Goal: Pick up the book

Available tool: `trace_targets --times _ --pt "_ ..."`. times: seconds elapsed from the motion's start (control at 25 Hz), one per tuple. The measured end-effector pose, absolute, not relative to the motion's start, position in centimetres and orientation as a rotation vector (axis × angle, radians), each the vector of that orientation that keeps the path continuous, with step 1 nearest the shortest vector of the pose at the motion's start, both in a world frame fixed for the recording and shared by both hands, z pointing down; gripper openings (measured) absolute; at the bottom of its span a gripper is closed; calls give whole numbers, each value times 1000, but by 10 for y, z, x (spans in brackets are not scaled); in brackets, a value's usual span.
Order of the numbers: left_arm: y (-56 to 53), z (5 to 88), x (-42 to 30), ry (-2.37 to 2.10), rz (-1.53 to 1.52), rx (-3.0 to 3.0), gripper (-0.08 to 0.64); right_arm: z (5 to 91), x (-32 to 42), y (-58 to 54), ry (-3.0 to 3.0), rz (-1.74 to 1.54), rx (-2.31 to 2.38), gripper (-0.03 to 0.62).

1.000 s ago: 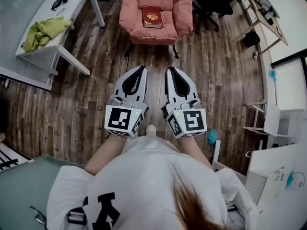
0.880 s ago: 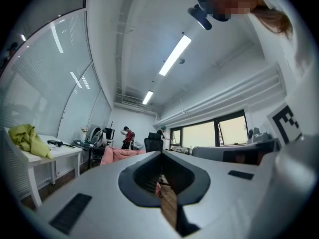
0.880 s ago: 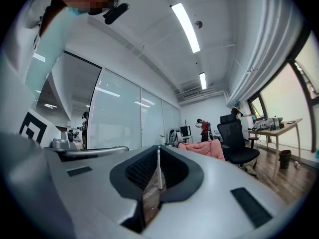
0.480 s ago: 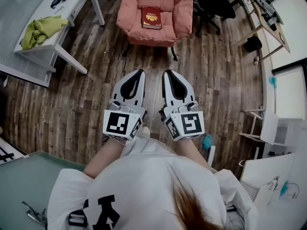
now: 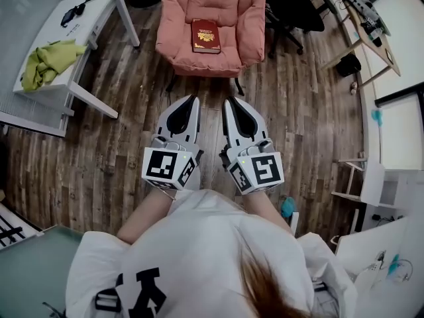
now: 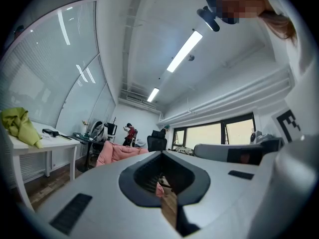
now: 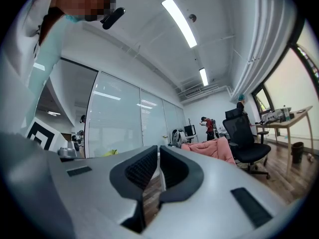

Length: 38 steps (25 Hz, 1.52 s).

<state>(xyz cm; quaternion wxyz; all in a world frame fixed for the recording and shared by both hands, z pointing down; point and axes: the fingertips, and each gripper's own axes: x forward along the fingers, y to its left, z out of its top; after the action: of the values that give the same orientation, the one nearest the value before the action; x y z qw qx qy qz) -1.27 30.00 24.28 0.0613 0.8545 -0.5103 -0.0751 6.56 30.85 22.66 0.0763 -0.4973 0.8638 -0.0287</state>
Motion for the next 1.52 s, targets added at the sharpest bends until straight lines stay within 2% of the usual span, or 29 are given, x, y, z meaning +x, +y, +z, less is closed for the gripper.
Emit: trace_targets --times 0.68,1.52 --pt "51 228 -44 -1414 -158 2739 -12 219 28 54 2523 -89 -1573 35" --pt "-52 163 -60 -1361 -224 2893 -12 220 27 -21 2478 -102 -1637 35"
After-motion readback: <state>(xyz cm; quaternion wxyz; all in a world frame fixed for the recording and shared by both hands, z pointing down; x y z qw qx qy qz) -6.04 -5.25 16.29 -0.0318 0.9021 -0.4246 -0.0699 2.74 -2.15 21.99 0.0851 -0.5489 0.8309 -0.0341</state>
